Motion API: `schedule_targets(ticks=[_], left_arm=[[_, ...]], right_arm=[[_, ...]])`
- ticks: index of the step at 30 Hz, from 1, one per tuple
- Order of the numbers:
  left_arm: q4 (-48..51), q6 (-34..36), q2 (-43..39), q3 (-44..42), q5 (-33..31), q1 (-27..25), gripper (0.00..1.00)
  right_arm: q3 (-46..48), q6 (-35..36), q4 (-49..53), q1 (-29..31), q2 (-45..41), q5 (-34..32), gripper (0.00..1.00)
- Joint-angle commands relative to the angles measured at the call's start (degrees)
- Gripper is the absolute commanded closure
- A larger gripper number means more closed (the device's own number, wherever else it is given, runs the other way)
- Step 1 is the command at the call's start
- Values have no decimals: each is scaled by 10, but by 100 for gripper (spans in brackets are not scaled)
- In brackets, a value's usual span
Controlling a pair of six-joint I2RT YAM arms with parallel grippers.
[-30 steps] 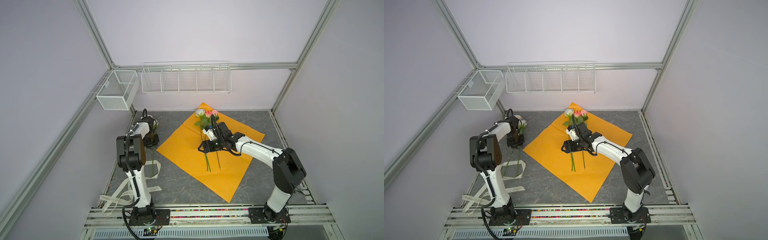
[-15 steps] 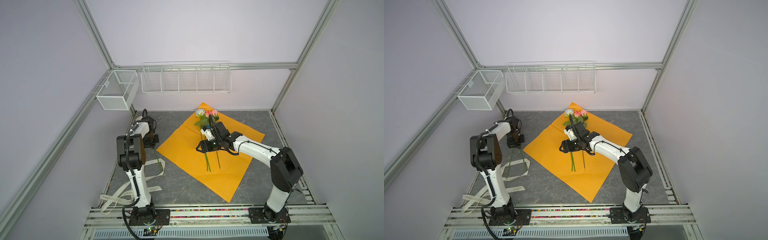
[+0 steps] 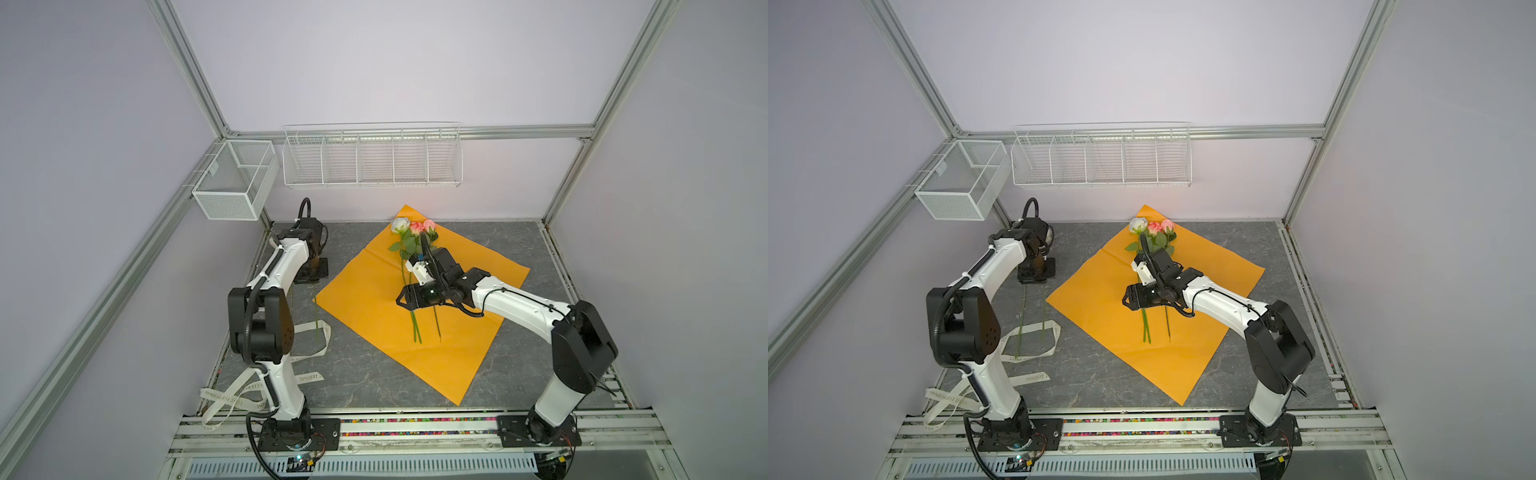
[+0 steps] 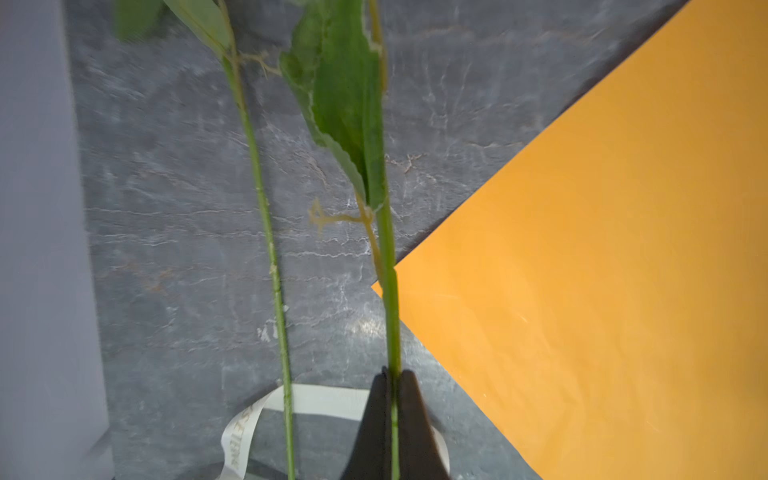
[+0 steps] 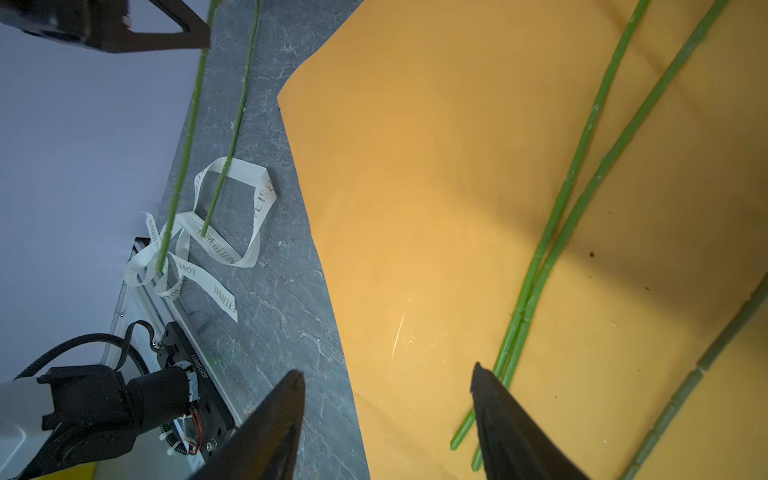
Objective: Tie the bouquet of fake flowers
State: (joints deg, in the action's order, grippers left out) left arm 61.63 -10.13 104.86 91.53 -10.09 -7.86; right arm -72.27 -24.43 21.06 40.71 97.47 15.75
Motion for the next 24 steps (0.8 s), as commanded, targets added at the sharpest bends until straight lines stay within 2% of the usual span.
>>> schedule_targets(ticks=[1, 2, 4, 6, 8, 13, 15, 18, 22, 24], left_arm=[[37, -28, -45, 2, -59, -30, 100], [37, -35, -56, 3, -57, -37, 100], [28, -49, -71, 7, -8, -49, 100], [-11, -59, -80, 2, 95, -64, 100], [-54, -91, -77, -5, 156, -89, 100], [-184, -179, -20, -7, 228, -185, 100], [-211, -198, 23, 19, 242, -220, 100], [-187, -196, 110, 103, 224, -265, 100], [-184, -198, 190, 189, 229, -293, 100], [-151, -205, 216, 230, 206, -297, 100]], right_arm=[[28, 2, 4, 0, -46, -39, 32], [35, 1, 7, -3, -56, -52, 33], [47, -8, 18, -7, -76, -83, 33], [66, -16, 26, -20, -100, -111, 32], [87, -23, 31, -40, -126, -127, 32], [142, -37, 41, -104, -188, -132, 32], [158, -32, 48, -129, -214, -134, 32], [169, -21, 64, -152, -240, -135, 31], [180, -9, 77, -171, -265, -135, 31], [183, -4, 82, -175, -269, -135, 30]])
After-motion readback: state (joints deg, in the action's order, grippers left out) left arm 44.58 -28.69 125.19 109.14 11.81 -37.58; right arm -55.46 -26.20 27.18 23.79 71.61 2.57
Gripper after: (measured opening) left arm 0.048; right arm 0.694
